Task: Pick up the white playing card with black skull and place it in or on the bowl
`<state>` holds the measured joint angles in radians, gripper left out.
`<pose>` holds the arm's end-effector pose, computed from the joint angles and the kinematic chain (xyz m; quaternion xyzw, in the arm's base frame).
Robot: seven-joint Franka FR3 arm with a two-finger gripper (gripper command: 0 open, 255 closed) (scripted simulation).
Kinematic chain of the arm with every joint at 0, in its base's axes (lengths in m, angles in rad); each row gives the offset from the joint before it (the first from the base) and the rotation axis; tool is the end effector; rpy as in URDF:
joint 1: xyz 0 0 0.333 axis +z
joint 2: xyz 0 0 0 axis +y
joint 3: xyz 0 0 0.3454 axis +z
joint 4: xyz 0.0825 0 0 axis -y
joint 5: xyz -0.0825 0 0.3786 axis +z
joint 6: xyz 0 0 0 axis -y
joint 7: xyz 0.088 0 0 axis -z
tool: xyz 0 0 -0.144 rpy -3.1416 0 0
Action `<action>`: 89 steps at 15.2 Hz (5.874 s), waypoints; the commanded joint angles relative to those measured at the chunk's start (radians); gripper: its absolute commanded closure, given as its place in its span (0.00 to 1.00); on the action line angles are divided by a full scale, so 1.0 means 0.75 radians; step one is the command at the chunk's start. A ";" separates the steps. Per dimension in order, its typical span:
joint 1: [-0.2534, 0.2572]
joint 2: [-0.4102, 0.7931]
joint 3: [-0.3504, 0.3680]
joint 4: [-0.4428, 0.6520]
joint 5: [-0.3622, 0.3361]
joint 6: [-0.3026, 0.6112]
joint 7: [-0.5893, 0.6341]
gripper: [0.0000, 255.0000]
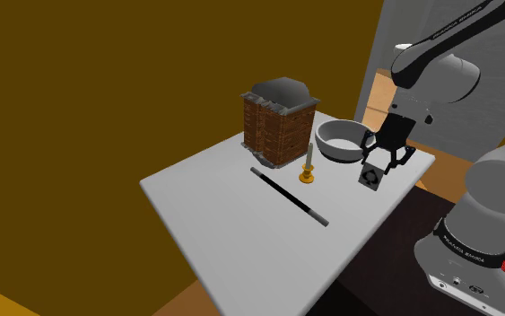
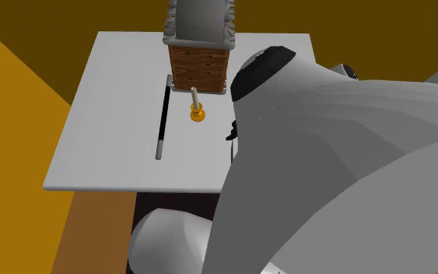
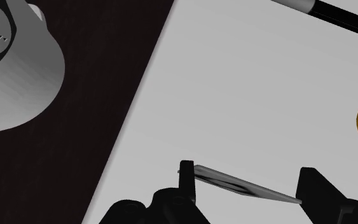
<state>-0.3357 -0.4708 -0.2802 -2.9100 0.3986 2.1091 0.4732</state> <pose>0.2411 -0.1157 0.2818 -0.7635 0.5845 0.1643 0.2200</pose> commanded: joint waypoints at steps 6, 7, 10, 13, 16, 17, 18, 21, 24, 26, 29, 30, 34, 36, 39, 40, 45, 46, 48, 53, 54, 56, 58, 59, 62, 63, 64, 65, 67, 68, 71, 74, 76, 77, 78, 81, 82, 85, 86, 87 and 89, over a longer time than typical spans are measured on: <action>0.000 0.001 0.000 0.000 0.000 0.000 0.000 1.00; 0.000 0.001 0.000 -0.001 0.000 0.001 0.000 1.00; -0.017 -0.060 0.011 0.016 -0.027 -0.068 0.042 1.00; -0.030 -0.116 0.020 0.037 -0.048 -0.136 0.080 1.00; -0.041 -0.165 0.029 0.061 -0.064 -0.203 0.115 1.00; -0.044 -0.180 0.031 0.070 -0.069 -0.225 0.126 1.00; -0.047 -0.195 0.034 0.079 -0.073 -0.247 0.137 1.00; -0.054 -0.235 0.041 0.109 -0.083 -0.310 0.168 1.00; -0.059 -0.270 0.047 0.142 -0.091 -0.372 0.197 1.00; -0.061 -0.291 0.051 0.165 -0.095 -0.412 0.215 1.00; -0.063 -0.318 0.056 0.202 -0.099 -0.470 0.241 1.00; -0.064 -0.326 0.057 0.215 -0.100 -0.489 0.250 1.00; -0.064 -0.353 0.063 0.269 -0.102 -0.564 0.283 1.00; -0.064 -0.364 0.065 0.298 -0.103 -0.599 0.299 1.00; -0.042 -0.244 0.050 0.404 -0.094 -0.591 0.283 1.00; -0.032 -0.186 0.041 0.455 -0.088 -0.587 0.274 1.00; 0.011 0.091 -0.002 0.727 -0.056 -0.600 0.232 1.00; 0.018 0.144 -0.010 0.784 -0.047 -0.609 0.224 1.00; 0.029 0.250 -0.026 0.903 -0.029 -0.632 0.209 1.00; 0.039 0.518 -0.063 1.226 0.027 -0.720 0.177 1.00; 0.038 0.521 -0.062 1.212 0.028 -0.705 0.170 1.00; 0.038 0.528 -0.061 1.185 0.031 -0.674 0.155 1.00; 0.038 0.537 -0.061 1.159 0.034 -0.643 0.141 1.00; 0.038 0.542 -0.061 1.147 0.036 -0.628 0.133 1.00; 0.039 0.557 -0.060 1.111 0.043 -0.583 0.111 1.00; 0.039 0.563 -0.060 1.100 0.045 -0.568 0.103 1.00; 0.040 0.569 -0.060 1.089 0.048 -0.553 0.095 1.00; 0.040 0.576 -0.060 1.078 0.051 -0.538 0.087 1.00; 0.040 0.589 -0.060 1.058 0.058 -0.508 0.071 1.00; 0.040 0.597 -0.060 1.048 0.061 -0.493 0.063 1.00; 0.041 0.620 -0.060 1.020 0.072 -0.449 0.038 1.00; 0.042 0.646 -0.059 0.994 0.086 -0.406 0.013 1.00; 0.042 0.653 -0.059 0.988 0.089 -0.395 0.006 1.00; 0.042 0.653 -0.059 0.988 0.090 -0.395 0.006 1.00; 0.042 0.653 -0.059 0.988 0.090 -0.395 0.006 1.00; 0.042 0.653 -0.059 0.988 0.090 -0.395 0.006 1.00; 0.042 0.653 -0.059 0.988 0.090 -0.395 0.006 1.00; 0.042 0.653 -0.059 0.988 0.090 -0.395 0.006 0.00; 0.042 0.653 -0.059 0.988 0.090 -0.395 0.006 0.00; 0.042 0.653 -0.059 0.988 0.090 -0.395 0.006 0.00; 0.033 0.651 -0.067 1.026 0.078 -0.437 0.011 0.00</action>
<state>-0.3062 0.0219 -0.3261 -2.1494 0.4631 1.7963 0.4820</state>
